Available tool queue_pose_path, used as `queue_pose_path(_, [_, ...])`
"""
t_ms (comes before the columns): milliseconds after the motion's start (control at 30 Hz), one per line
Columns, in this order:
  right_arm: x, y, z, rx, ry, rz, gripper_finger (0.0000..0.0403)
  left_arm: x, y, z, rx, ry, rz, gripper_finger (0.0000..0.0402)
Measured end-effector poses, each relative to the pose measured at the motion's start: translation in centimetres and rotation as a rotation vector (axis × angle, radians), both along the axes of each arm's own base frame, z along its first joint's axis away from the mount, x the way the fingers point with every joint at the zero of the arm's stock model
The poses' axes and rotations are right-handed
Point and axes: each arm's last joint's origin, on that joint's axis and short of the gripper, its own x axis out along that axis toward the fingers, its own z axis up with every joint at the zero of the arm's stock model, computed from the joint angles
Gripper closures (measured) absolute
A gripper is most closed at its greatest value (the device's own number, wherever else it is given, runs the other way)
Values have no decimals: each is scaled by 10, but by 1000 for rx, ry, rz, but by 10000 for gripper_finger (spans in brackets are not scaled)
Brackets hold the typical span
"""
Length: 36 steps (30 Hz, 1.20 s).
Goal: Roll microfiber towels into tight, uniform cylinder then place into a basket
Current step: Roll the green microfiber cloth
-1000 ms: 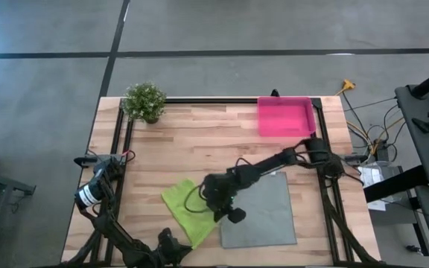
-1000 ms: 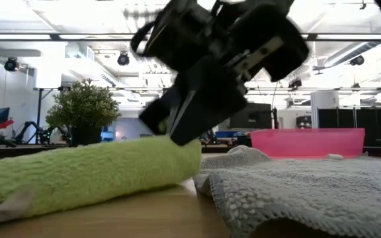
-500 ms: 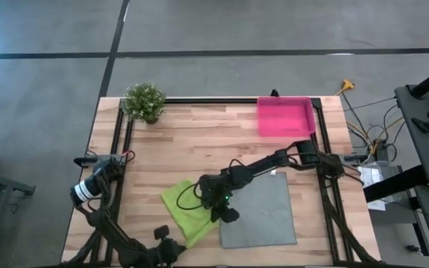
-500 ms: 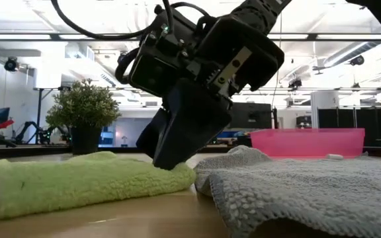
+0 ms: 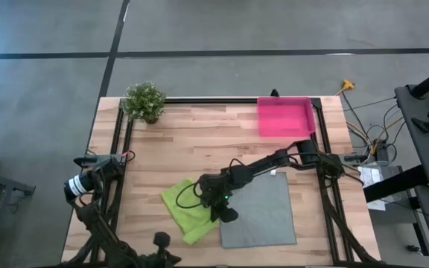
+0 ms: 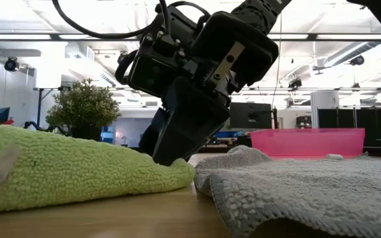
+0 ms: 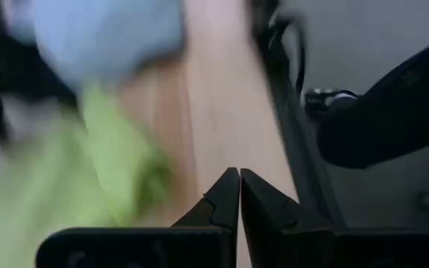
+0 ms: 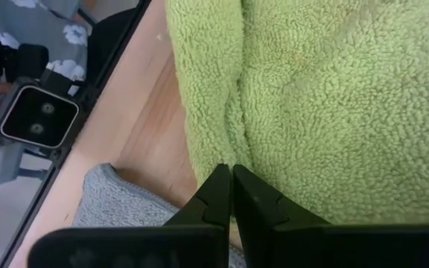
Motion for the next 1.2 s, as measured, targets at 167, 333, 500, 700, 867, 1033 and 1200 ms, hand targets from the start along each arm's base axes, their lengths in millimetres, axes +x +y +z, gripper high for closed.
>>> queue_pose_path(167, [0,0,0,5,10,-10,394,8,-4,17,340,-95,-156,401])
queue_pose_path(333, [0,0,0,8,17,-17,394,18,10,9,484,11,-253,401])
queue_pose_path(500, [0,0,0,8,21,-19,394,21,24,-5,684,178,-336,401])
queue_pose_path(700, [0,0,0,10,23,-21,394,16,29,-4,877,369,-548,380])
queue_pose_path(867, [0,0,1,11,24,-24,394,16,31,19,908,359,-544,305])
queue_pose_path(1033, [1,0,1,14,26,-29,394,20,33,17,924,351,-547,212])
queue_pose_path(1200, [1,0,1,20,28,-38,394,26,25,-2,987,275,-622,153])
